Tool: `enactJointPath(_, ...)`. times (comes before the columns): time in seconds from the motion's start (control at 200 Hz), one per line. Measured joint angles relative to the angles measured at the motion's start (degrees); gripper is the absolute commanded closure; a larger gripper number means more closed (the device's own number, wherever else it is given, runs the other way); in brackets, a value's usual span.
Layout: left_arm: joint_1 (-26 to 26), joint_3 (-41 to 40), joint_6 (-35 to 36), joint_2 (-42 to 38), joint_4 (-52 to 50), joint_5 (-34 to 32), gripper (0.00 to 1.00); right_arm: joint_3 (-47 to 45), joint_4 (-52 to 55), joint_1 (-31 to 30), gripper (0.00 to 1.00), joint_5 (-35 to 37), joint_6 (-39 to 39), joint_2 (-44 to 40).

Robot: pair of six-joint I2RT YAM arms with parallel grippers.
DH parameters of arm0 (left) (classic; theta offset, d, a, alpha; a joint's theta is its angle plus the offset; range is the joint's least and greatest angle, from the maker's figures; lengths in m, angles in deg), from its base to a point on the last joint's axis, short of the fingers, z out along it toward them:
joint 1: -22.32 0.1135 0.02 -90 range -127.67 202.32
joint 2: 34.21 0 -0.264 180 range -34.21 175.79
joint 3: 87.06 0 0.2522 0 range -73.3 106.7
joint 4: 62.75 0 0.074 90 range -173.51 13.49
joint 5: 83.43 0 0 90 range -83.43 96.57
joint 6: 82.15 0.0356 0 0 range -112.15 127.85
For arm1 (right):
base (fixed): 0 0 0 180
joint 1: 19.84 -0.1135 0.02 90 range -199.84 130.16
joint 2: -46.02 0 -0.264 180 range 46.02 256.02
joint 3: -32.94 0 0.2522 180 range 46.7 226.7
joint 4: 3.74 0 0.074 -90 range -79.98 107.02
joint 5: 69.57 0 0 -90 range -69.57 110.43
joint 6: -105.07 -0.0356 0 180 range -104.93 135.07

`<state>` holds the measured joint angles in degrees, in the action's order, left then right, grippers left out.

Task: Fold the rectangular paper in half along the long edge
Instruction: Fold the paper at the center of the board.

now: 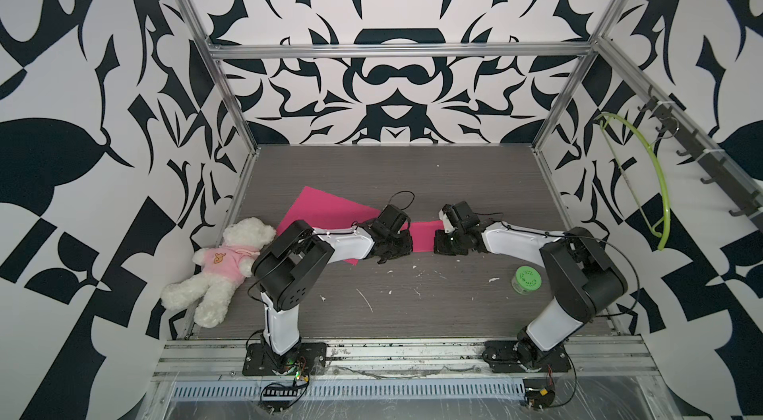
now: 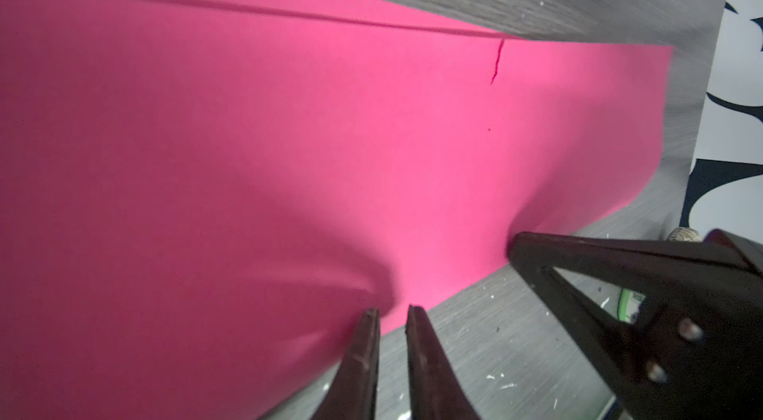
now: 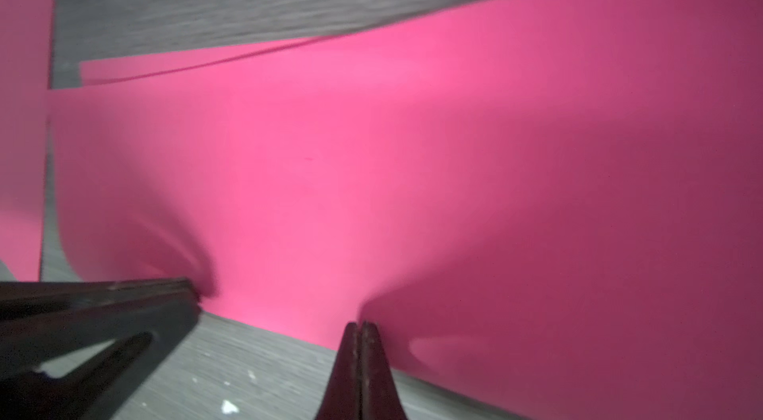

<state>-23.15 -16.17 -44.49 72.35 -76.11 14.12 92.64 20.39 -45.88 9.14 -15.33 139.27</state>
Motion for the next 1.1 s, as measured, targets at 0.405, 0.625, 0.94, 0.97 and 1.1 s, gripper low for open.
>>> enactJointPath(0.405, 0.52, -0.52, -0.24, -0.26, 0.57, 0.07, 0.81, -4.46, 3.48, 14.27, 1.0, -0.02, 3.74, -5.31)
enactJointPath(0.625, 0.66, -1.09, -0.24, -0.52, 1.09, 0.07, 0.81, -4.46, 5.73, 20.74, 1.0, -0.04, 5.09, -6.69)
enactJointPath(0.94, 0.87, -1.09, -0.24, -0.55, 1.07, 0.35, 0.81, -2.16, 10.03, 14.45, 1.0, 4.96, 5.31, -12.37)
enactJointPath(0.97, 0.87, -1.09, -0.24, -0.52, 1.09, 0.39, 0.82, -1.11, 10.43, 12.26, 1.0, 6.29, 5.25, -12.68)
enactJointPath(1.1, 0.9, -1.09, -0.24, -0.55, 1.07, 0.42, 0.82, 2.91, 11.13, 4.17, 1.0, 13.51, 4.33, -12.92)
